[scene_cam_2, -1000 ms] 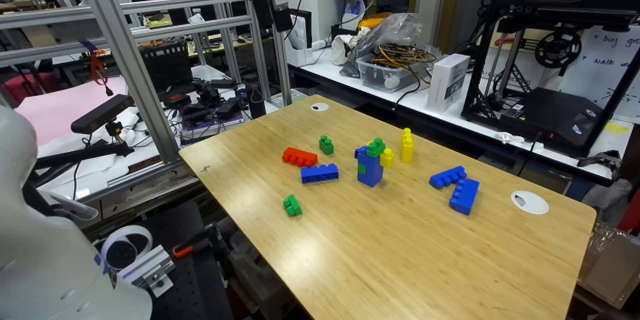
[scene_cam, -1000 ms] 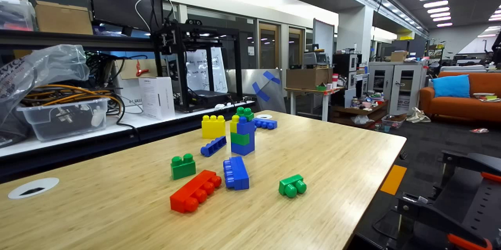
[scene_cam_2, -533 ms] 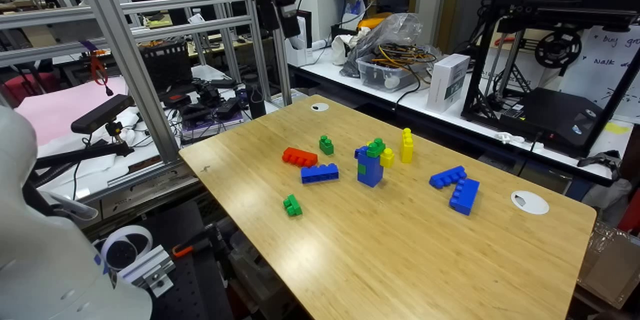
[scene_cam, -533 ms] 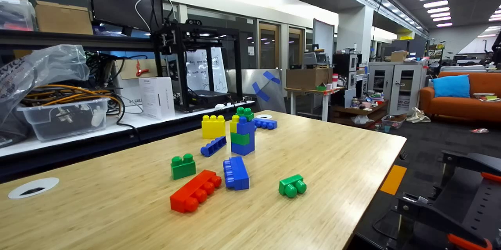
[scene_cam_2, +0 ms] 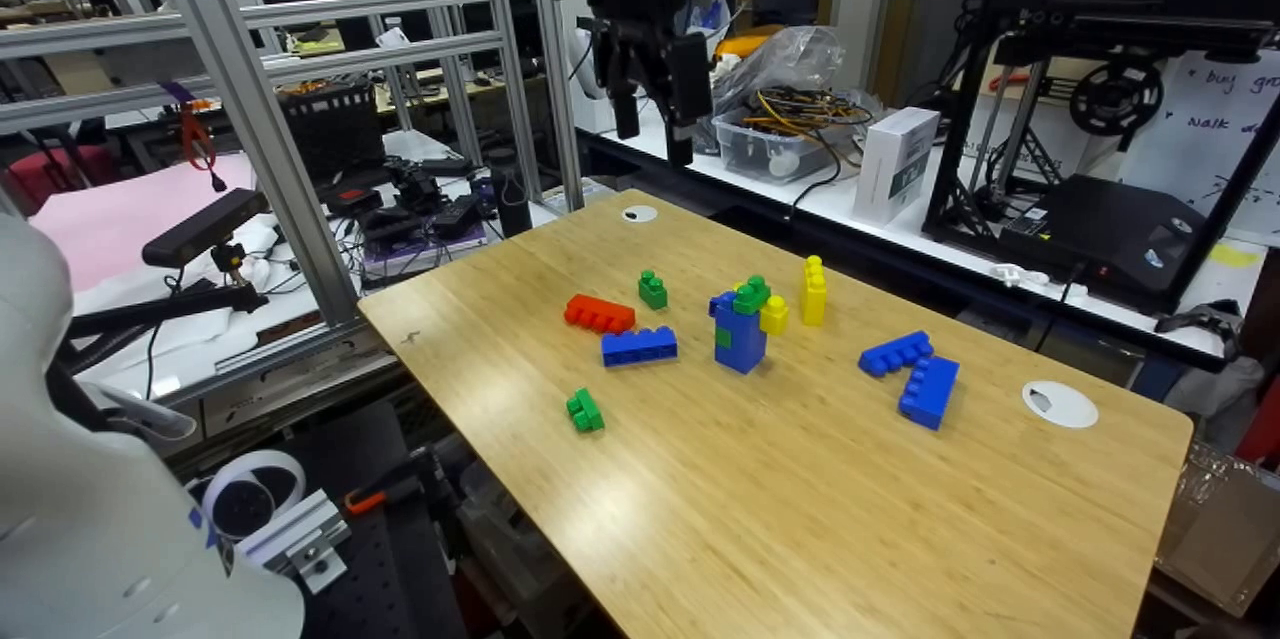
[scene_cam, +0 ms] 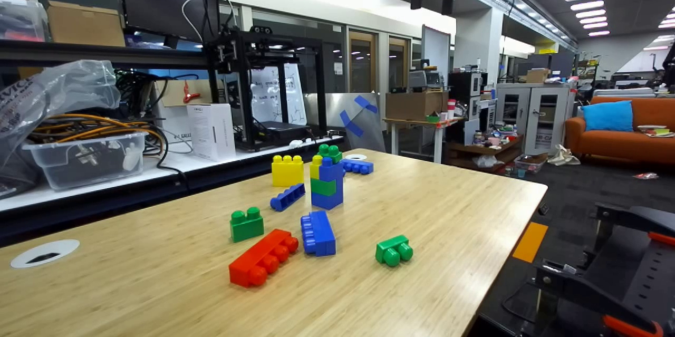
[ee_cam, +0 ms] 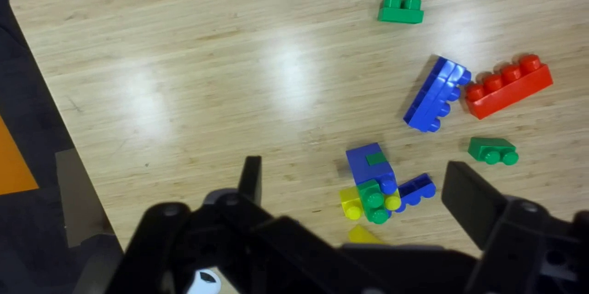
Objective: Push the green block on top of the stack down
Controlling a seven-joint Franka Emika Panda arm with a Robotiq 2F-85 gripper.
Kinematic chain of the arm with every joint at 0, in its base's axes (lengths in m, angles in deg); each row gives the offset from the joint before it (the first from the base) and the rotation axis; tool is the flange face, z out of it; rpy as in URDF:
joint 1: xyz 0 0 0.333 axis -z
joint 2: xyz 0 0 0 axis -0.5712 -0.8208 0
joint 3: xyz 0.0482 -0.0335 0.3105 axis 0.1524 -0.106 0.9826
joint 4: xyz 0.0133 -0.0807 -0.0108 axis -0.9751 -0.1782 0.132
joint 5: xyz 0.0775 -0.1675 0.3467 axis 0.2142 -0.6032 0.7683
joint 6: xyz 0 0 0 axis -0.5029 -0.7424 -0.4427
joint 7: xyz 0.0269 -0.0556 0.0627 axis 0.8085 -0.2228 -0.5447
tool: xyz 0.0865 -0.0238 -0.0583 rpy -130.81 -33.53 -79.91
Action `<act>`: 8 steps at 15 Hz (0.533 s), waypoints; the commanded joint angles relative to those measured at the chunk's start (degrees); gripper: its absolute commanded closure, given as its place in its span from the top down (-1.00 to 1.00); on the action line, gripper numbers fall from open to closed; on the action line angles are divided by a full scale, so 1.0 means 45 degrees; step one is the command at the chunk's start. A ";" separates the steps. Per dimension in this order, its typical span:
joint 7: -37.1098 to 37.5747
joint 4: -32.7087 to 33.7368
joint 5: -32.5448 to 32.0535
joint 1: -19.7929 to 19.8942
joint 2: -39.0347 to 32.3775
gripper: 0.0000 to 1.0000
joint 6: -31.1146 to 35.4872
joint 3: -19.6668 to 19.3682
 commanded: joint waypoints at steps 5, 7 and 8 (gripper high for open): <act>-0.1468 0.1621 0.0792 -0.0224 -0.3418 1.00 0.1199 -0.0133; -0.1653 0.1799 0.0803 -0.0196 -0.4232 1.00 0.1488 -0.0090; -0.1650 0.1884 0.0669 -0.0209 -0.4581 1.00 0.1637 -0.0037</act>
